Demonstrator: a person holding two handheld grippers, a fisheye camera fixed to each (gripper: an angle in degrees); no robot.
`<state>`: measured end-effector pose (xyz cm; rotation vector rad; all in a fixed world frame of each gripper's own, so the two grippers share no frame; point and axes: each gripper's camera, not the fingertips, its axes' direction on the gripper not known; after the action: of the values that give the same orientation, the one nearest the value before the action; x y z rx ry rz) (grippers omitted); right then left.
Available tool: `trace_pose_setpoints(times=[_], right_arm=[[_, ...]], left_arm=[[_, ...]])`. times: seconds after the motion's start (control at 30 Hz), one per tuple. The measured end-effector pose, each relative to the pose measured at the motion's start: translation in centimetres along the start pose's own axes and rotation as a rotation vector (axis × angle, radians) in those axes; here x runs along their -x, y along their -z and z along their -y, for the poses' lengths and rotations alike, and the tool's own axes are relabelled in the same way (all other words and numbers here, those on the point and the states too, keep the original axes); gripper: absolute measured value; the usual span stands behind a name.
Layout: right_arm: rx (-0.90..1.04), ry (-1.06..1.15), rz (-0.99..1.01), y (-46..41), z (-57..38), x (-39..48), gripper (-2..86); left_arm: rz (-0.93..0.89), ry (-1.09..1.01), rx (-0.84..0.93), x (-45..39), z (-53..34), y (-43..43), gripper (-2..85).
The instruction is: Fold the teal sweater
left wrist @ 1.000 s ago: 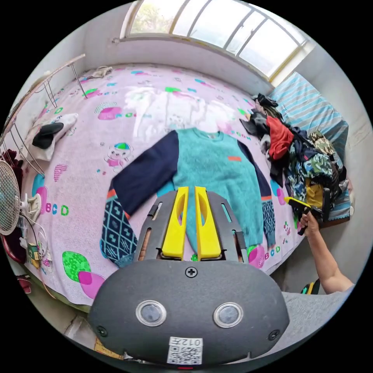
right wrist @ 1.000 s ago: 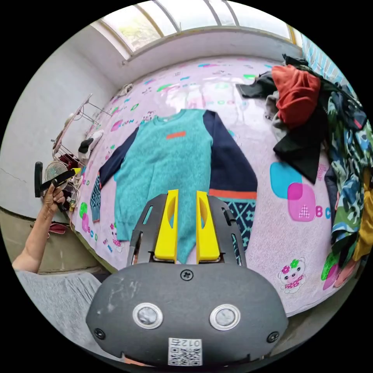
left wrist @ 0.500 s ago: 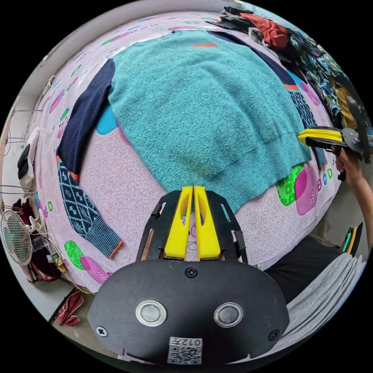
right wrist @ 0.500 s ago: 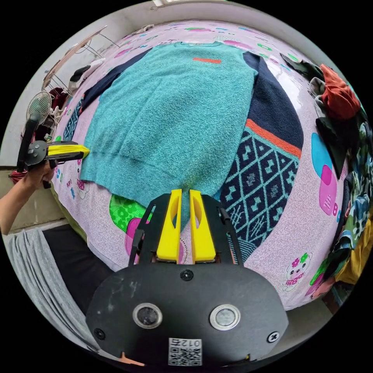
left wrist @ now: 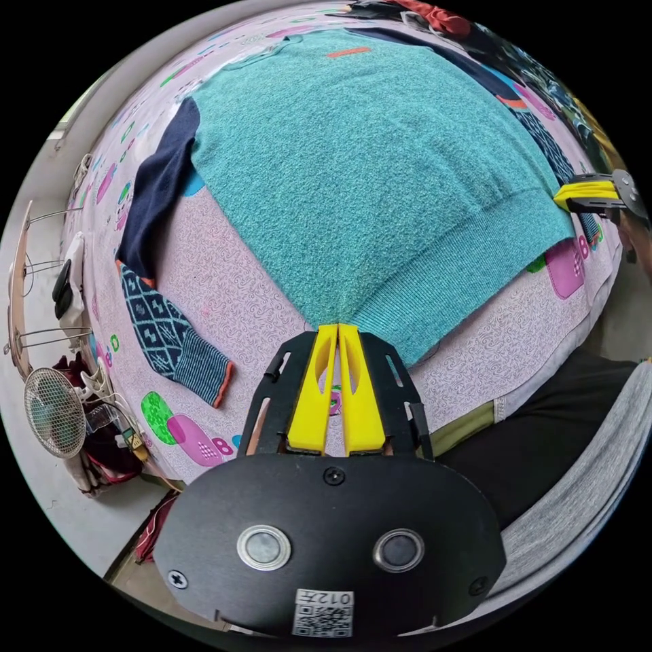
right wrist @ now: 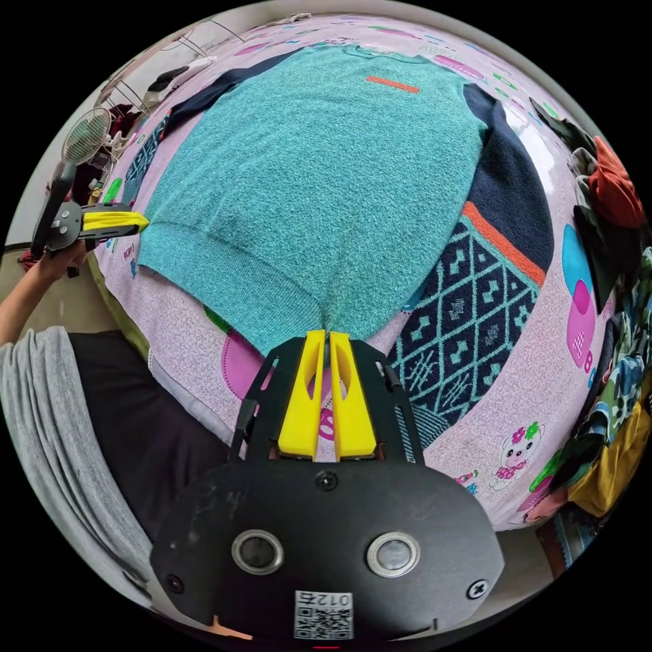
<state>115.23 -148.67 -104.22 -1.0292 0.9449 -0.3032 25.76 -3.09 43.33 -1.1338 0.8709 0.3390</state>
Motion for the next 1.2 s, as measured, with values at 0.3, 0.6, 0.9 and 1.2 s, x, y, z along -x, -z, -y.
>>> trace_pose_setpoints(times=[0.3,0.6,0.9,1.2], right_arm=[[-0.019,0.059,-0.016,2.0,-6.2,-6.7,-0.7],[-0.001,-0.07,0.059,3.5,-7.9,-15.3,-0.8],[-0.107,-0.204,0.052,6.4,-7.8,-14.6,-0.8],[-0.104,-0.11,0.128,4.6,1.8,-7.7,-0.8]], left_arm=[[-0.039,0.07,0.022,2.2,-5.0,2.5,-0.1],[-0.181,0.175,-0.105,9.9,-8.9,7.8,0.8],[0.043,0.184,-0.128,21.5,-15.6,8.7,6.4],[-0.195,0.229,-0.149,32.0,-20.0,10.3,1.7]])
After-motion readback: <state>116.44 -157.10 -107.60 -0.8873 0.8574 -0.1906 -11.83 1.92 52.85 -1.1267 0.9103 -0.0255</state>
